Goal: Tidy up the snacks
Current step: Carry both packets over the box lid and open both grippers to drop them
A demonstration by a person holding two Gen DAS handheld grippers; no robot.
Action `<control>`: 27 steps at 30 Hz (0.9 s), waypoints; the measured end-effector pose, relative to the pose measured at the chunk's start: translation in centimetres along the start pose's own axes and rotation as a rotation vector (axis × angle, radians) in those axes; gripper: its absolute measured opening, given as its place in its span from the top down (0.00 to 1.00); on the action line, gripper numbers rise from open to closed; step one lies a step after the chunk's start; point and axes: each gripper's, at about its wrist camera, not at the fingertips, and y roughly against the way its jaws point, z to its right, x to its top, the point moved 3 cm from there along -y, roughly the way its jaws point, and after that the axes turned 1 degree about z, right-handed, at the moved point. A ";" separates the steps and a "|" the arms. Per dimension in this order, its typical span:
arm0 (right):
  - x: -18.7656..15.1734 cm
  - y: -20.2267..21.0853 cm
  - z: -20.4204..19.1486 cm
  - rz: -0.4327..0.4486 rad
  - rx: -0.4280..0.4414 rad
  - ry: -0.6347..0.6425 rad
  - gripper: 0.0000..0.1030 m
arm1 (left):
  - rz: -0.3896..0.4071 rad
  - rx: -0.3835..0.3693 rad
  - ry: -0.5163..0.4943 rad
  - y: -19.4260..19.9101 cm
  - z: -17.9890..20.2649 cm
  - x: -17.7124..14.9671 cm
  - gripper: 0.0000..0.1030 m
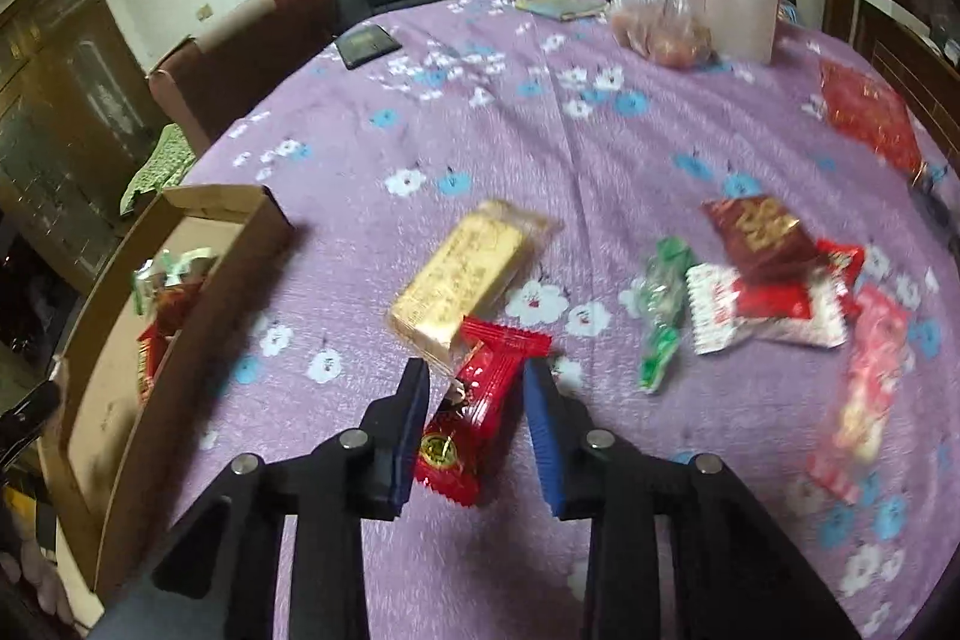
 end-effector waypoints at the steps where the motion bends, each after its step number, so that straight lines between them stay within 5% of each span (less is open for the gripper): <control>1: -0.1 -0.6 0.0 -0.006 0.004 -0.006 0.71 | -0.002 0.000 -0.003 -0.2 0.1 0.2 0.71; 2: -0.1 -0.7 0.1 0.017 0.000 -0.010 0.81 | -0.004 0.002 -0.011 -0.2 0.2 0.3 0.71; 10: 0.0 2.6 -0.3 0.060 0.052 -0.011 0.81 | -0.038 0.112 -0.062 -1.9 -0.9 3.4 0.71; 15: 0.8 4.1 -4.5 0.056 0.183 0.049 0.81 | -0.122 0.172 -0.021 -5.6 -3.5 5.5 0.70; 21: 0.9 1.7 -12.4 -0.022 0.332 0.140 0.81 | -0.156 0.143 0.058 -7.8 -4.9 7.5 0.69; 27: 0.2 -1.1 -19.3 -0.080 0.399 0.244 0.80 | -0.143 0.038 0.174 -7.2 -6.6 8.0 0.69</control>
